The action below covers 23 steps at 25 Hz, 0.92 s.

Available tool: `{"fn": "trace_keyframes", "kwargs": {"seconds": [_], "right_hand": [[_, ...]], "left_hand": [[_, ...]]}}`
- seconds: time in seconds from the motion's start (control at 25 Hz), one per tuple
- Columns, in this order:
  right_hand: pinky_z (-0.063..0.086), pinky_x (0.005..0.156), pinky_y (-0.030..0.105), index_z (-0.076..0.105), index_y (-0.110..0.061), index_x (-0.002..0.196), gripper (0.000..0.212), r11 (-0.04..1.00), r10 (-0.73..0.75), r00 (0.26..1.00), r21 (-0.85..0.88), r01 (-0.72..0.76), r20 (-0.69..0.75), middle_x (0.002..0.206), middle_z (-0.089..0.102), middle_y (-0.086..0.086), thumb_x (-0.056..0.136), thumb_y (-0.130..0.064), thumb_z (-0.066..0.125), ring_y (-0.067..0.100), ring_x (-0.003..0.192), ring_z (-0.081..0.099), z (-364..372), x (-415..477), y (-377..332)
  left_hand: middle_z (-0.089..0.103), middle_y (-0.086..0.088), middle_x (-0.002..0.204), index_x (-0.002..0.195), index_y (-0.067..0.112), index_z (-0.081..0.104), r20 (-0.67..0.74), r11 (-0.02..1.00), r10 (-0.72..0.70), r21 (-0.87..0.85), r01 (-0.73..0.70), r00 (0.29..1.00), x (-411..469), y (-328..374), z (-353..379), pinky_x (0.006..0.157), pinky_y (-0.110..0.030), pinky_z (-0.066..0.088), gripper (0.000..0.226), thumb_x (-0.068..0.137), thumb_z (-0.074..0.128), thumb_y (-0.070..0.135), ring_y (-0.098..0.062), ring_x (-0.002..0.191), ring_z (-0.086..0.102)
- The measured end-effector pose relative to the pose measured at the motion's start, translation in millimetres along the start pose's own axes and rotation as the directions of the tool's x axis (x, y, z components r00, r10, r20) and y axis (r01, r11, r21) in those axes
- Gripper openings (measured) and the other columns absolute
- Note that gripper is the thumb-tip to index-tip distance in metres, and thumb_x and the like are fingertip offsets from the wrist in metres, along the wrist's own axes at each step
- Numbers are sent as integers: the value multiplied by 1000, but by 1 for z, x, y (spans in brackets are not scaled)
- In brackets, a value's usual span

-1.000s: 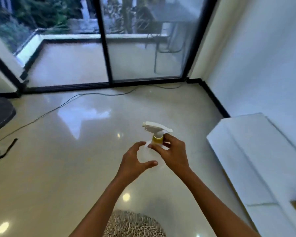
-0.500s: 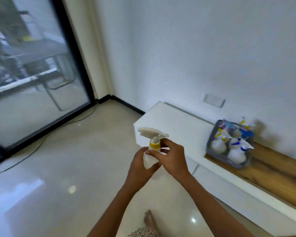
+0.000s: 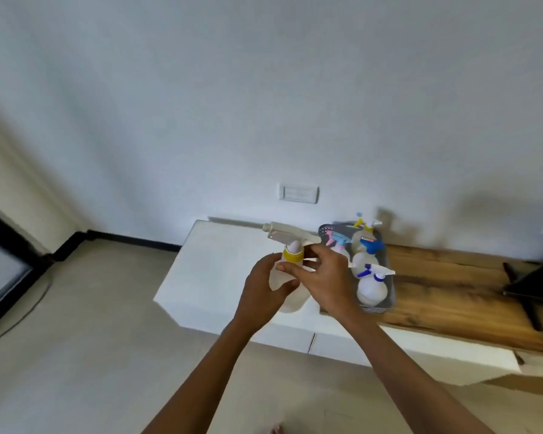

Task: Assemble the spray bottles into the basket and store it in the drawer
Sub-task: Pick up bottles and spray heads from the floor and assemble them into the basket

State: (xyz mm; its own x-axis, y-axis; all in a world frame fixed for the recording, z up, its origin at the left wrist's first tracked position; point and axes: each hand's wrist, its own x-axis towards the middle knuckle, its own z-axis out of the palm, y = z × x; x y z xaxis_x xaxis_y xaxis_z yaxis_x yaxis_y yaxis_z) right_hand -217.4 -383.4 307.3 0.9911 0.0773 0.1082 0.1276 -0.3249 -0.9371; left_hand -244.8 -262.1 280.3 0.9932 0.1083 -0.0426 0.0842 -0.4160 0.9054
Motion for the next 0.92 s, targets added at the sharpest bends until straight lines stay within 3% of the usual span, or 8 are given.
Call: {"fn": "trace_keyframes", "kwargs": {"seconds": [0.12, 0.24, 0.32, 0.44, 0.6, 0.68, 0.8, 0.92], "right_hand": [[58, 78, 32, 63, -13, 102, 44, 999, 37, 996, 16, -35, -86, 87, 66, -4, 65, -26, 82, 13, 83, 65, -11, 37, 11], [56, 74, 18, 54, -27, 111, 55, 999, 30, 992, 47, -24, -121, 88, 66, -7, 64, -23, 83, 2, 79, 65, -23, 76, 19], [54, 72, 14, 51, -29, 114, 61, 998, 8, 989, 59, 1, -146, 89, 65, -8, 63, -20, 84, 4, 78, 66, -35, 109, 26], [56, 73, 19, 61, -16, 106, 46, 997, -56, 990, -56, 50, -129, 91, 64, -5, 65, -14, 82, 15, 81, 65, -53, 157, 34], [43, 61, 4, 66, -7, 90, 32, 967, -68, 995, -252, 47, -78, 81, 60, -1, 63, -15, 83, 16, 75, 57, -74, 223, 60], [43, 62, 8, 65, -8, 87, 30, 958, -13, 998, -285, -7, -69, 79, 60, -3, 65, -18, 82, 18, 72, 56, -82, 255, 83], [53, 69, 35, 63, -7, 87, 28, 948, 38, 996, -312, -60, -77, 80, 65, 4, 69, -23, 79, 27, 74, 62, -87, 297, 125], [44, 65, 33, 61, -8, 88, 26, 887, 81, 996, -453, -87, -32, 82, 69, 9, 77, -29, 71, 30, 75, 60, -84, 328, 164]], "left_hand": [[56, 4, 125, 123, 24, 49, 77, 999, 37, -14, -36, 996, 48, 6, 16, 79, -7, 34, 47, 79, 67, 22, -7, 104, 50], [57, 3, 126, 123, 22, 49, 127, 998, 56, -41, -52, 990, 96, 9, 31, 88, -17, 39, 48, 79, 67, 18, -12, 109, 52], [54, 6, 123, 125, 21, 47, 159, 998, 64, -30, -60, 985, 129, 14, 40, 92, -23, 37, 49, 80, 65, 16, -12, 110, 49], [56, 5, 115, 122, 20, 50, 159, 998, 69, -6, -69, 985, 175, 20, 55, 91, -25, 39, 44, 81, 62, 11, -14, 107, 51], [68, -3, 110, 109, 18, 58, 40, 1000, 9, 30, -10, 999, 228, 24, 74, 87, -28, 47, 30, 82, 60, 8, -16, 100, 59], [67, 1, 113, 109, 18, 59, 49, 996, -14, 89, 9, 999, 249, 21, 82, 90, -26, 46, 28, 82, 62, 11, -10, 99, 56], [67, 2, 112, 106, 17, 62, 52, 989, -85, 123, 78, 995, 273, 4, 92, 89, -22, 42, 21, 86, 58, 13, -6, 96, 53], [66, 7, 108, 102, 18, 63, 80, 977, -170, 144, 157, 982, 287, -17, 97, 85, -20, 40, 17, 87, 56, 13, -7, 97, 56]]}}
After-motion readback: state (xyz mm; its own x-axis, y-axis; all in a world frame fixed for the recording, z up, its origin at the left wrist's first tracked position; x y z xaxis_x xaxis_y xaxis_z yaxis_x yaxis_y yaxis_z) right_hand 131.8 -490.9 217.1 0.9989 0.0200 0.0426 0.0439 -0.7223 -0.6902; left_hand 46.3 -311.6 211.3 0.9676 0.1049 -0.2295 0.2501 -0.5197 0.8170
